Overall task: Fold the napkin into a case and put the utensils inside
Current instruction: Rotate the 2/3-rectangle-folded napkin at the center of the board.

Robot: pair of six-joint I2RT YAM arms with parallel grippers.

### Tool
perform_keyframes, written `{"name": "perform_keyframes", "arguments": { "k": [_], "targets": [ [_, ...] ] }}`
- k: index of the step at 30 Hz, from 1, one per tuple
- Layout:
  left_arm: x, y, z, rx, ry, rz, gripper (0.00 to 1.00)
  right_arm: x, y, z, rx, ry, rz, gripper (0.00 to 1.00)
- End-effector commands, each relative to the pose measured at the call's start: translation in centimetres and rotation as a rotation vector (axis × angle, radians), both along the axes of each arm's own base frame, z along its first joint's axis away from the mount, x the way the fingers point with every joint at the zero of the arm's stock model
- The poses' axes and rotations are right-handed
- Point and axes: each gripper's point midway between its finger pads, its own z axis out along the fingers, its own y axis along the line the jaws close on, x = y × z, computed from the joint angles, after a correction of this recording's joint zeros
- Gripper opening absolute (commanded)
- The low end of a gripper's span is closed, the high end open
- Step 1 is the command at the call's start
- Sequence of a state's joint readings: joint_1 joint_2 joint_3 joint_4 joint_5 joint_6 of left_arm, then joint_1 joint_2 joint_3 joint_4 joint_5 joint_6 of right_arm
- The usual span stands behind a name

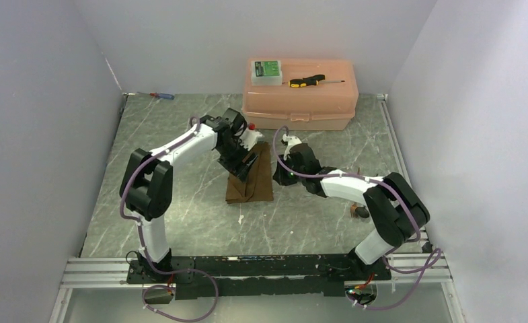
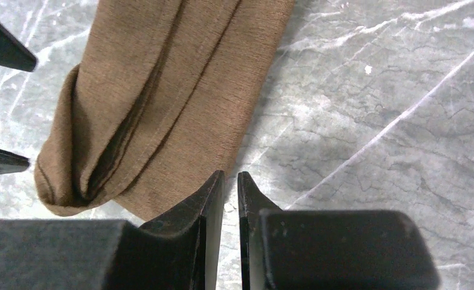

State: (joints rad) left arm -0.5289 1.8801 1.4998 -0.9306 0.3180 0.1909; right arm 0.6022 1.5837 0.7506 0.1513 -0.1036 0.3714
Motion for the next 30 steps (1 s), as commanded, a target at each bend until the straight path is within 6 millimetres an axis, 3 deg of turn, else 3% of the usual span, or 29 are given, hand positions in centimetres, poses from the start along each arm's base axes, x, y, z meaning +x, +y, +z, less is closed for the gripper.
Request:
{"name": "perform_keyframes", "arguments": {
  "k": [1, 6, 8, 17, 22, 30],
  "targets": [
    [-0.6, -2.7, 1.4, -0.097, -0.004, -0.04, 0.73, -0.2, 0.8, 1.9, 0.076, -0.01, 0.01, 0.18],
    [-5.0, -3.5, 0.5, -0.128, 0.06, -0.2, 0.8, -1.4, 2.3, 1.2, 0.176, 0.062, 0.037, 0.18],
    [-5.7, -3.5, 0.4, -0.119, 0.03, -0.255, 0.81, -1.4, 2.8, 1.2, 0.214, 0.087, 0.05, 0.16],
    [-3.4, -3.2, -1.1, -0.04, -0.126, -0.281, 0.73, 0.0, 1.6, 1.6, 0.347, 0.153, 0.016, 0.12],
    [-4.0, -3.2, -2.2, -0.019, -0.137, -0.318, 0.65, 1.3, 1.8, 2.1, 0.437, 0.2, 0.01, 0.09],
    [-4.4, -2.7, -3.5, 0.029, -0.158, -0.328, 0.6, 4.5, 3.2, 1.8, 0.439, 0.212, -0.001, 0.08]
  ]
}}
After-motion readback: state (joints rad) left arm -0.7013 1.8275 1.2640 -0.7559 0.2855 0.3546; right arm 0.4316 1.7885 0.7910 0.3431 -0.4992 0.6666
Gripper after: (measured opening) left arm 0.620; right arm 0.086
